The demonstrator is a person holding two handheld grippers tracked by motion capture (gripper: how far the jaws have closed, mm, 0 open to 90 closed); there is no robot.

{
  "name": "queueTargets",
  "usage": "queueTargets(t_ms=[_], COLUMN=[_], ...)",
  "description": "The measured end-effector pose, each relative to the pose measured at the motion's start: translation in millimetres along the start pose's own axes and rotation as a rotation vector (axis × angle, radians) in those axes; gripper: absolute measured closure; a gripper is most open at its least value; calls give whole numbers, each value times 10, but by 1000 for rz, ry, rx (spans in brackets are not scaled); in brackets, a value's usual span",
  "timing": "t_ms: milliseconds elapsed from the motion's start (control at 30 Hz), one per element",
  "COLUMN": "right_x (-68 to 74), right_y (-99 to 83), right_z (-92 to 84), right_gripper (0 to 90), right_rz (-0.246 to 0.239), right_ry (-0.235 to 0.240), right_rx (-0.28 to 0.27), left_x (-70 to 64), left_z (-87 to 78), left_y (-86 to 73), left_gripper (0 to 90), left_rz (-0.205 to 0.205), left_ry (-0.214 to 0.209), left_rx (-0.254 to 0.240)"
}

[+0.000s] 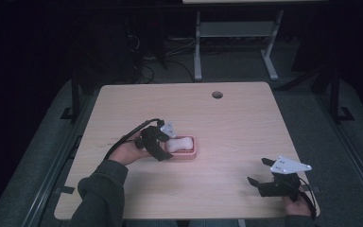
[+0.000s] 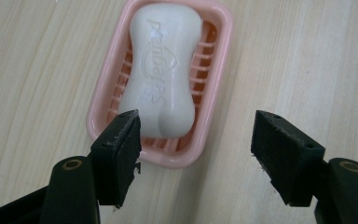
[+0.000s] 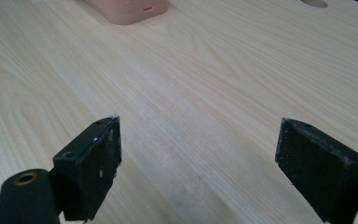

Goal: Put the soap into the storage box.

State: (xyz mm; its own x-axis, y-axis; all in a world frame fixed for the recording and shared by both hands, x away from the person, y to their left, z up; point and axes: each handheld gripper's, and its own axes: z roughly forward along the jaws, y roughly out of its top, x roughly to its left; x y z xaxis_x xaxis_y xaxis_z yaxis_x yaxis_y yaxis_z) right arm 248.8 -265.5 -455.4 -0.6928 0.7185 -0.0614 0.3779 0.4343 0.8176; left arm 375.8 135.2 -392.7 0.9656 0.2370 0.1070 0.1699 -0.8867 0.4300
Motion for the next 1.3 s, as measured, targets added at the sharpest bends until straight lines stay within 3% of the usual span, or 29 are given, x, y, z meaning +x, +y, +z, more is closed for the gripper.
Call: queueTargets(t_ms=[167, 667, 767, 800, 967, 1300], right_x=[3, -3, -2, -2, -6, -6], right_y=[2, 2, 3, 3, 0, 0], right_z=[-10, -26, -27, -26, -24, -19], right_gripper=[136, 136, 136, 136, 136, 136], right_rz=[-1, -6, -6, -6, -5, -3], right_ry=[-6, -13, -13, -13, -15, -16], right_rx=[-5, -8, -7, -7, -3, 1], left_x=[-13, -138, -154, -167, -173, -244], left_z=[10, -22, -37, -30, -28, -64], left_y=[-55, -76, -109, -127, -195, -336], left_gripper=[313, 299, 295, 294, 281, 279], left_rz=[-23, 3, 4, -12, -20, -24], left_ry=[-21, -13, -14, -14, -25, -21], left_rx=[-11, -10, -19, -29, -2, -9])
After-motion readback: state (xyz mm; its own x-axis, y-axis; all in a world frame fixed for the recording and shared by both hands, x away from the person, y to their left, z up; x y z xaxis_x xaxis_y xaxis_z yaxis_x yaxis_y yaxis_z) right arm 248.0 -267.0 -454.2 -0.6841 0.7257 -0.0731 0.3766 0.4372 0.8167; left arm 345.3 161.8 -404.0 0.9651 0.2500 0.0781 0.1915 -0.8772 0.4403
